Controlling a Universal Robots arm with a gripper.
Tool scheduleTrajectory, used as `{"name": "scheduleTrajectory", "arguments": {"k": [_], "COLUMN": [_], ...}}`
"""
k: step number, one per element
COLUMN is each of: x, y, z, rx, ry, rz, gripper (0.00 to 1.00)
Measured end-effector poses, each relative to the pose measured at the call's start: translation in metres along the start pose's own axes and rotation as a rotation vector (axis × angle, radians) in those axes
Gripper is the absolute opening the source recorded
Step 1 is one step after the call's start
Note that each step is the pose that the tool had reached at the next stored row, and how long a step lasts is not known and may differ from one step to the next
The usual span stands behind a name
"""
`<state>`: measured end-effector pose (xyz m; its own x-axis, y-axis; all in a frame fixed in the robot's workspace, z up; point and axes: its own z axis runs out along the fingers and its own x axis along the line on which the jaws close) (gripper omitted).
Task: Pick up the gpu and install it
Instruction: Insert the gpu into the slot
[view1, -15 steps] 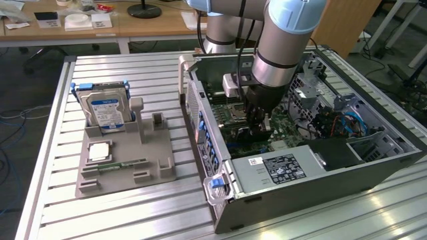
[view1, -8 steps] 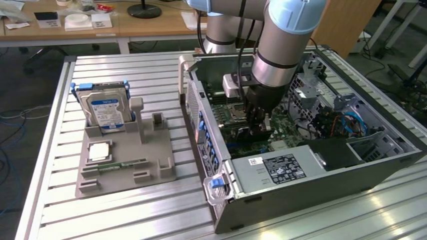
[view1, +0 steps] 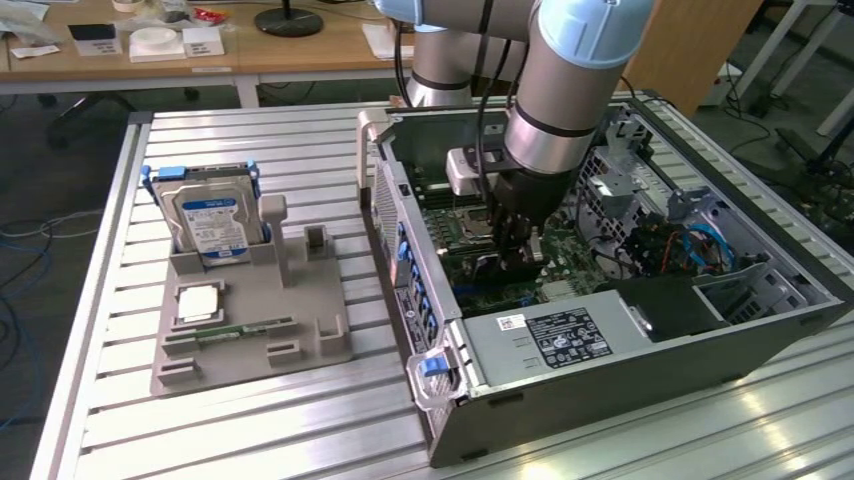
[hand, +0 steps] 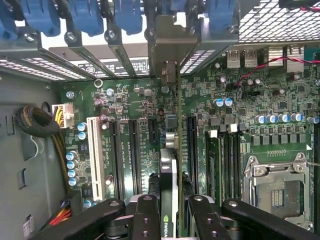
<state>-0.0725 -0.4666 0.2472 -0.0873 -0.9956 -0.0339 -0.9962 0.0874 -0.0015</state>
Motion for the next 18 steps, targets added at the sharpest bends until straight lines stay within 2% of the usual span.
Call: {"name": "scheduleTrajectory", "arguments": {"k": [11, 16, 18], "x": [-0.0008, -0.001, -0.0011], "y": [0.0001, 0.0002, 0.0003], "z": [0.0004, 0.0018, 0.002], "rx": [-0.0005, 0.0036, 0.0046], "ry": [0.0001, -0.0002, -0.0025], "rz": [-0.018, -0.02, -0.021], "gripper": [0.27, 0.27, 0.27]}}
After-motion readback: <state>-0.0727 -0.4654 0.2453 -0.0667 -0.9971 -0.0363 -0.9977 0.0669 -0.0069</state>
